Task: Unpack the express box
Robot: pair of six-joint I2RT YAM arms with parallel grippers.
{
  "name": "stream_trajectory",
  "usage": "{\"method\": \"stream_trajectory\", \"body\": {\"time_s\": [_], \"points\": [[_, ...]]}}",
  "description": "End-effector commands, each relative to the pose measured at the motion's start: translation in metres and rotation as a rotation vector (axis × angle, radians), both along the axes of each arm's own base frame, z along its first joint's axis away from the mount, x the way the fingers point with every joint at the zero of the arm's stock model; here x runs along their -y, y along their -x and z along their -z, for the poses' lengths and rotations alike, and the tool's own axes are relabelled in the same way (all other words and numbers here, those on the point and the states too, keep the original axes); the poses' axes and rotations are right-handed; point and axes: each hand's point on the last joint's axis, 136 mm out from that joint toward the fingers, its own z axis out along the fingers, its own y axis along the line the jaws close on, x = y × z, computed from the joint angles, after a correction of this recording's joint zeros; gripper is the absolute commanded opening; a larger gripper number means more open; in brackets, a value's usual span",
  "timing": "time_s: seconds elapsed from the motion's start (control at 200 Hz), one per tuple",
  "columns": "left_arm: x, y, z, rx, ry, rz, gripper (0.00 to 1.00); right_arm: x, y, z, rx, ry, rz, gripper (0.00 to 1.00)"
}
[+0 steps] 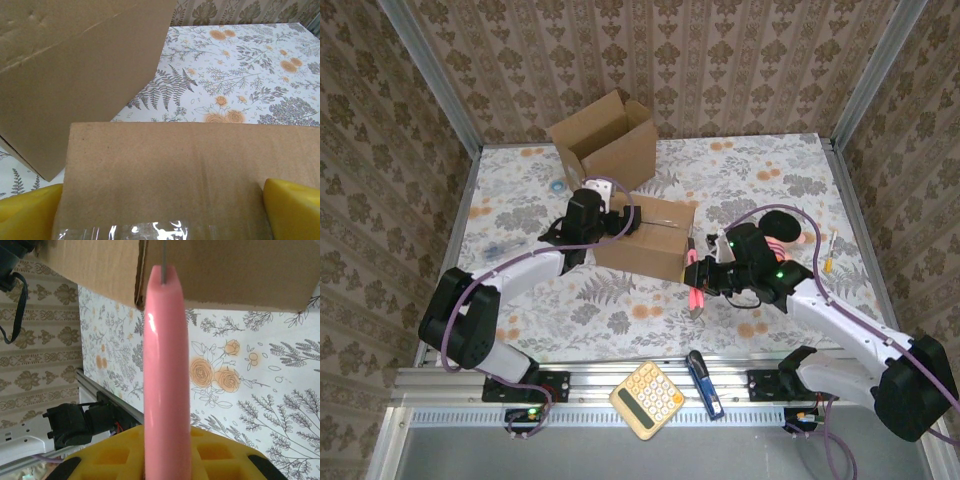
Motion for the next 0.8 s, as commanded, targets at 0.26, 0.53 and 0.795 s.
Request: {"method": "stream_trajectory", "body": {"time_s": [0.26, 0.53, 0.795], "points": [[-0.015, 0.041, 0.094, -0.295, -0.137, 0.023, 0.97, 0.003, 0.036, 0.01, -0.081, 0.011, -0.04, 0.0], [-0.013, 0.042, 0.082, -0.283, -0.123, 0.036, 0.97, 0.022, 0.035, 0.003, -0.028, 0.047, 0.045, 0.0], [0.005, 0.061, 0.049, -0.321, -0.01, 0.124, 0.97, 0.059, 0.026, 0.0, 0.052, 0.196, 0.186, 0.0]]}}
